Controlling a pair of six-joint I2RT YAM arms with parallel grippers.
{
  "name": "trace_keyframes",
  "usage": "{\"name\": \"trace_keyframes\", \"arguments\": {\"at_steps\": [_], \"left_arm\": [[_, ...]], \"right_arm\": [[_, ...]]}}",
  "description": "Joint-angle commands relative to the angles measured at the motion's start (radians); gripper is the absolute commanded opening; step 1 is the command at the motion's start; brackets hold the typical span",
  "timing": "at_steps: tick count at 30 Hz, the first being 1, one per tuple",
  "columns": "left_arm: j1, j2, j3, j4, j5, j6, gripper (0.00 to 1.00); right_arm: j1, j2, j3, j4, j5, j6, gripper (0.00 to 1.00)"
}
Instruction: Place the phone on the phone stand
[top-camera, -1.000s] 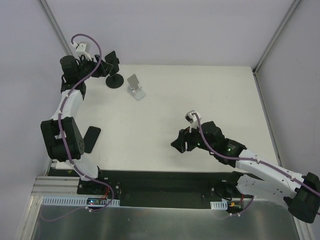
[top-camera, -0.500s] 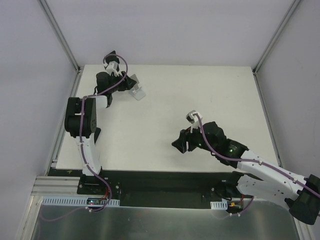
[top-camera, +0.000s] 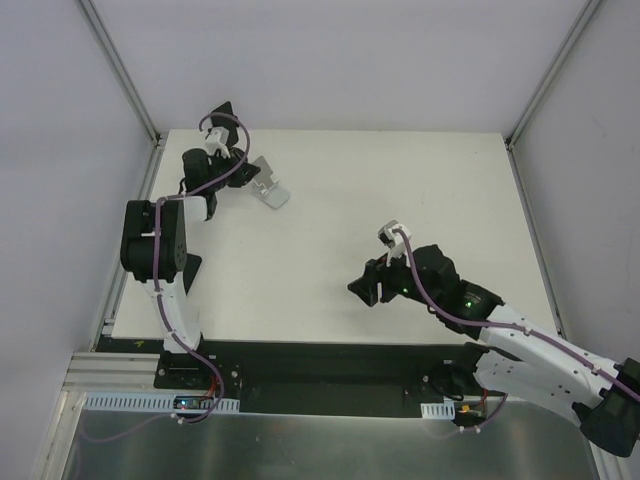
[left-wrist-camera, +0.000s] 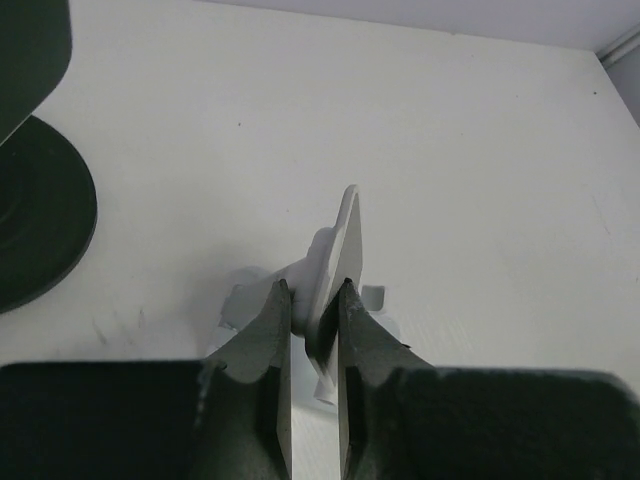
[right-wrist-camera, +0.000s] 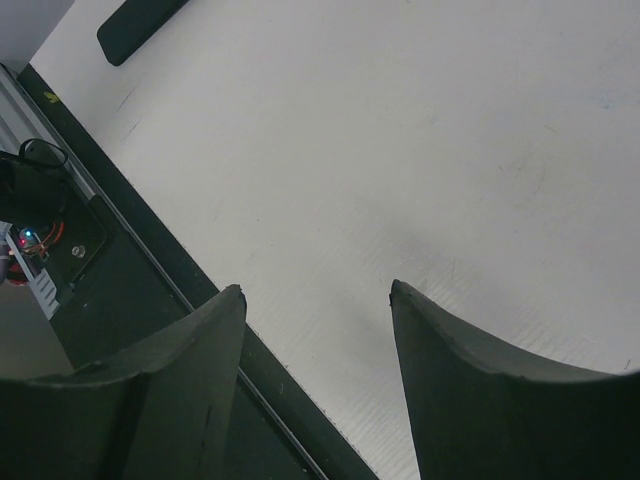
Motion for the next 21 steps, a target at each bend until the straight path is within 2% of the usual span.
{"name": "trace_keyframes", "arguments": {"at_steps": [1, 6, 11, 19, 21], "left_arm": [[0.092, -0.168, -0.082, -0.069, 0.127, 0.033, 0.0], [0.163, -0.281, -0.013, -0.381, 0.184, 0.223, 0.0], [0.298, -0.249, 0.042, -0.43, 0.337, 0.195, 0.0], [0.376, -0.085, 0.249, -0.472, 0.489, 0.223, 0.0], [0.378, -0.054, 0.309, -0.574, 0.503, 0.295, 0.0]], "right_arm": [[-0.004, -0.028, -0.006, 0.017, -0.016, -0.02, 0.62], [-0.004, -0.04, -0.024, 0.03, -0.033, -0.014, 0.62], [-0.004, -0.054, -0.033, 0.034, -0.035, -0.014, 0.62], [-0.005, -0.092, -0.039, -0.005, -0.016, -0.029, 0.62], [-0.008, -0.1, -0.044, -0.006, -0.012, -0.032, 0.62]]}}
